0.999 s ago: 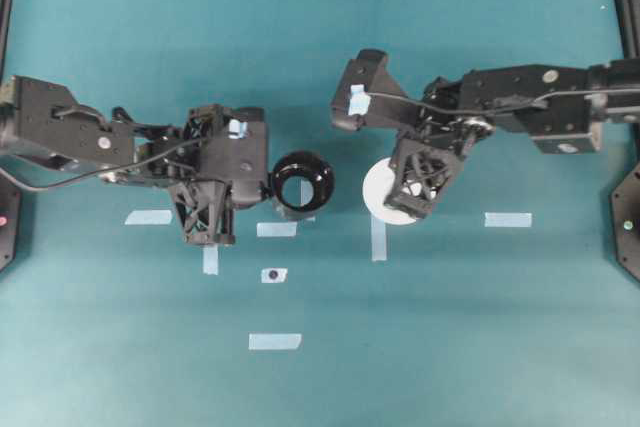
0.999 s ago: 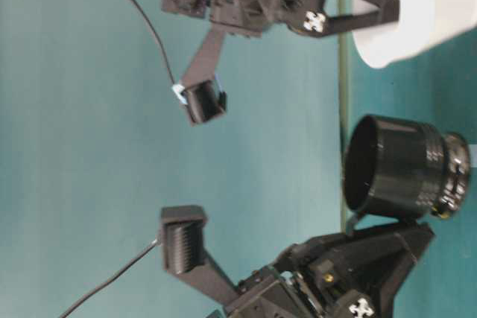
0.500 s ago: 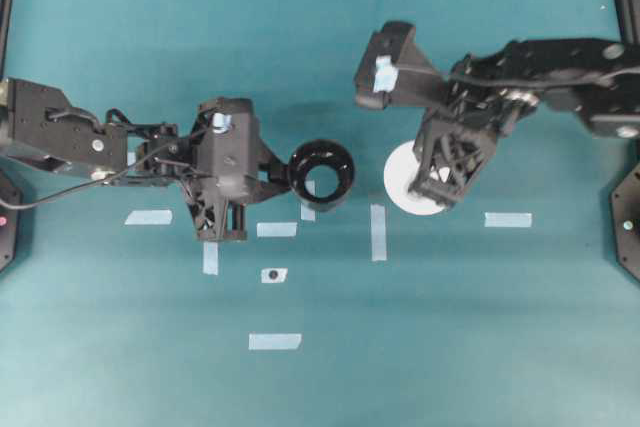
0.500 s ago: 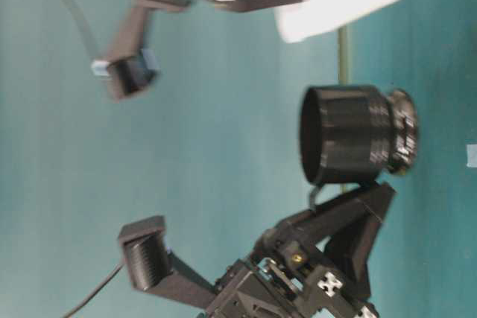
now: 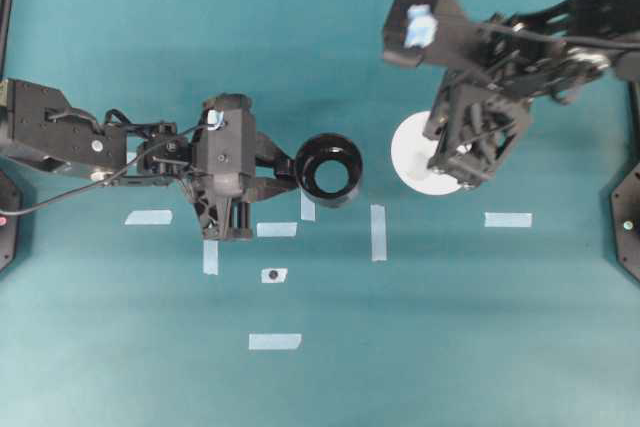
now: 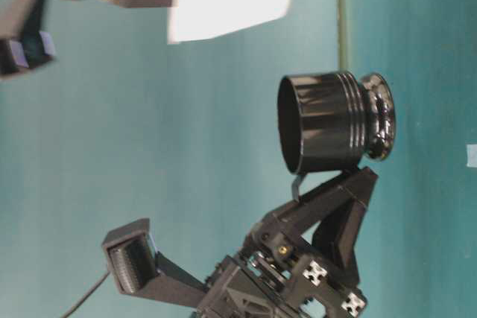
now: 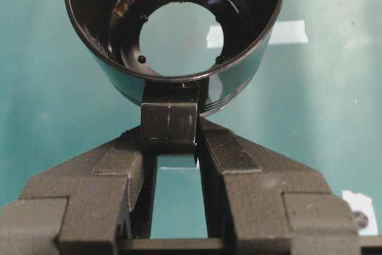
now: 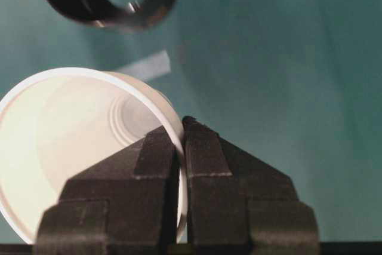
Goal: Holding the cup holder with the left arm, the right arm places the cup into the cup holder.
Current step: 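Lift the black cup holder with left gripper and white cup with right gripper, then move the white cup toward the holder and insert it into the ring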
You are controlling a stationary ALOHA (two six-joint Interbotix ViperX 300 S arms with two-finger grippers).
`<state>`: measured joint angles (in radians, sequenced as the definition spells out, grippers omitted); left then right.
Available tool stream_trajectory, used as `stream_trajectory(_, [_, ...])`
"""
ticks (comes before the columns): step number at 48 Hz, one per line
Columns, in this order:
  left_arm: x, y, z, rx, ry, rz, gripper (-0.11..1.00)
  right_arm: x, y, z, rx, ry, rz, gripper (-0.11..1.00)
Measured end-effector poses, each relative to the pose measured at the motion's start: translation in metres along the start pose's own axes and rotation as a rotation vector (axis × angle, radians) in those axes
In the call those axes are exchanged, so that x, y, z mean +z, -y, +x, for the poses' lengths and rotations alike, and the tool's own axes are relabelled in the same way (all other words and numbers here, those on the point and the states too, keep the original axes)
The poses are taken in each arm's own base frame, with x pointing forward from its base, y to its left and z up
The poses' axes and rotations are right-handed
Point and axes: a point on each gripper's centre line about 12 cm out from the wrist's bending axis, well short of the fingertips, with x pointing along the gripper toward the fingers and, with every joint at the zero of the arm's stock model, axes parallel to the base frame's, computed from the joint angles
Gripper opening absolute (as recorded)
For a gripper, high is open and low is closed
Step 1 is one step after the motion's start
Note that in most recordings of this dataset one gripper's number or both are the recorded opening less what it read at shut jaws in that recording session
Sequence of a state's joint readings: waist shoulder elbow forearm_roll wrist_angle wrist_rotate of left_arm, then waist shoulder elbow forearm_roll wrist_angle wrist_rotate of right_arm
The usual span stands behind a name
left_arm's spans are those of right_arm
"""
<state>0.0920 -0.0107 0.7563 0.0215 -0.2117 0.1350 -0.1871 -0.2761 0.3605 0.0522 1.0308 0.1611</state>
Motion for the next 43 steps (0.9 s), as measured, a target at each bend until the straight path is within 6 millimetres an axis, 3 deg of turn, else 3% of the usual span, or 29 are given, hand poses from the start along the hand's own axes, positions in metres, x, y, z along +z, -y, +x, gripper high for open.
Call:
stream_trajectory(25, [0.018, -0.002, 0.025, 0.004, 0.027, 0.027, 0.26, 0.02, -0.014, -0.008, 0.048, 0.183, -0.024, 0.04])
stream_trajectory(43, [0.031, -0.004, 0.031, 0.007, 0.056, 0.031, 0.26, 0.017, -0.012, 0.018, 0.04, 0.166, -0.022, 0.04])
